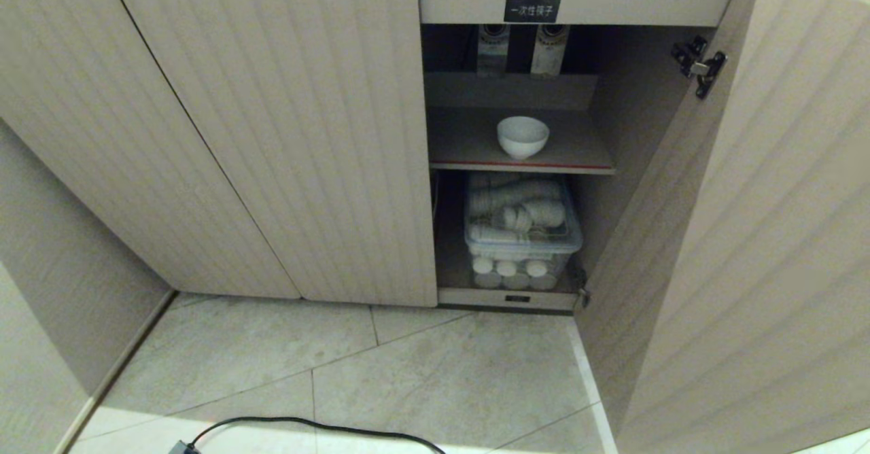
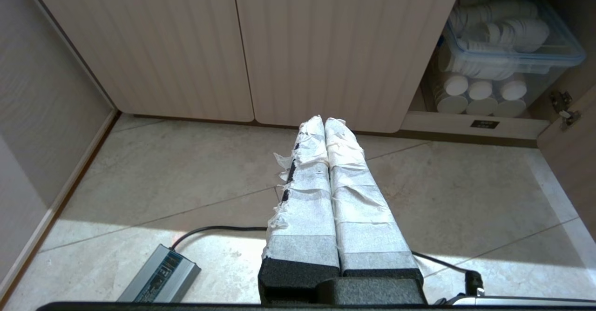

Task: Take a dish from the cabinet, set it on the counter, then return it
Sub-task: Close the cabinet door

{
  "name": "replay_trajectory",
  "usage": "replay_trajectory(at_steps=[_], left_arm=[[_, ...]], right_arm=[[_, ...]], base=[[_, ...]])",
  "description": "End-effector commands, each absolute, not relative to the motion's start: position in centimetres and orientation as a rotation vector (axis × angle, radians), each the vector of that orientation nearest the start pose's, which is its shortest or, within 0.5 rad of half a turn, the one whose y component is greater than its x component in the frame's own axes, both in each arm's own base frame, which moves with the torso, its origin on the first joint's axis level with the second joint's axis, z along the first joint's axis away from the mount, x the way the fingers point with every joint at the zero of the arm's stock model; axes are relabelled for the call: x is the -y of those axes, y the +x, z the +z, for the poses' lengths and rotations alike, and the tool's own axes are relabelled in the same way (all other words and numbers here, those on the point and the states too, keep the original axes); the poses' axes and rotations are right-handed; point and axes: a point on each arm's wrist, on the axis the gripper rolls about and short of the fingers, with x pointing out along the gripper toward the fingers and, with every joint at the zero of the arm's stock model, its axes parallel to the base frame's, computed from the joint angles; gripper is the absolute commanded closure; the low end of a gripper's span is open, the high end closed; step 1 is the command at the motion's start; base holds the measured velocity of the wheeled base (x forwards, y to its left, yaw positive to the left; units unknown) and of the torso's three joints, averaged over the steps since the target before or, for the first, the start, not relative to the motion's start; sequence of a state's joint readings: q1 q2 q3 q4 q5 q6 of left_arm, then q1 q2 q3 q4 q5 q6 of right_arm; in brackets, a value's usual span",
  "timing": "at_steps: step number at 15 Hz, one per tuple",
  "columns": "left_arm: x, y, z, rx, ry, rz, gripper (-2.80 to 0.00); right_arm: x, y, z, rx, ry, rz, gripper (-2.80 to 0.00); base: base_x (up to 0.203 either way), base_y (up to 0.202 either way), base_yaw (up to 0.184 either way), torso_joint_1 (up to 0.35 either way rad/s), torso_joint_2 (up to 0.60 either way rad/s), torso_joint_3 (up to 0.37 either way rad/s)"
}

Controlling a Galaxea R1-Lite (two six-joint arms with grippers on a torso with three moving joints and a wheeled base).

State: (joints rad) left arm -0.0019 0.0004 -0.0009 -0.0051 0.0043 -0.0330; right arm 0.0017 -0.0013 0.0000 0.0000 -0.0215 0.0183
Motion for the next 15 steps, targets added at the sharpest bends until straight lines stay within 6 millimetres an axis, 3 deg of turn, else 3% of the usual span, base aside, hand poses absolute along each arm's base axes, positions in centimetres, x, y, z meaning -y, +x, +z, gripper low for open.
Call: replay_trajectory(at_steps=[1, 8, 13, 15], left_arm=[[0.0, -2.3, 7.6, 0.006, -0.034, 0.003, 0.0], [0.0, -2.3, 7.6, 0.005, -0.034, 0.003, 0.0], [0.0, -2.3, 7.6, 0.007, -0.034, 0.003, 0.0], [0.0, -2.3, 7.6, 0.006, -0.034, 0.003, 0.0]], right_arm=[[0.1, -2.3, 7.5, 0.0, 0.018, -0.019, 0.0], [0.1, -2.3, 7.8, 0.024, -0.012, -0.03, 0.0], [0.1, -2.9, 11.4, 0.155, -0.026, -0.053, 0.0], [0.4, -3.2, 12.8, 0.186, -0.011, -0.165, 0.0]], base=[[0.0, 0.0, 0.0, 0.0, 0.0, 0.0], [0.0, 0.0, 0.0, 0.0, 0.0, 0.0], [0.0, 0.0, 0.0, 0.0, 0.0, 0.0], [0.0, 0.0, 0.0, 0.0, 0.0, 0.0]])
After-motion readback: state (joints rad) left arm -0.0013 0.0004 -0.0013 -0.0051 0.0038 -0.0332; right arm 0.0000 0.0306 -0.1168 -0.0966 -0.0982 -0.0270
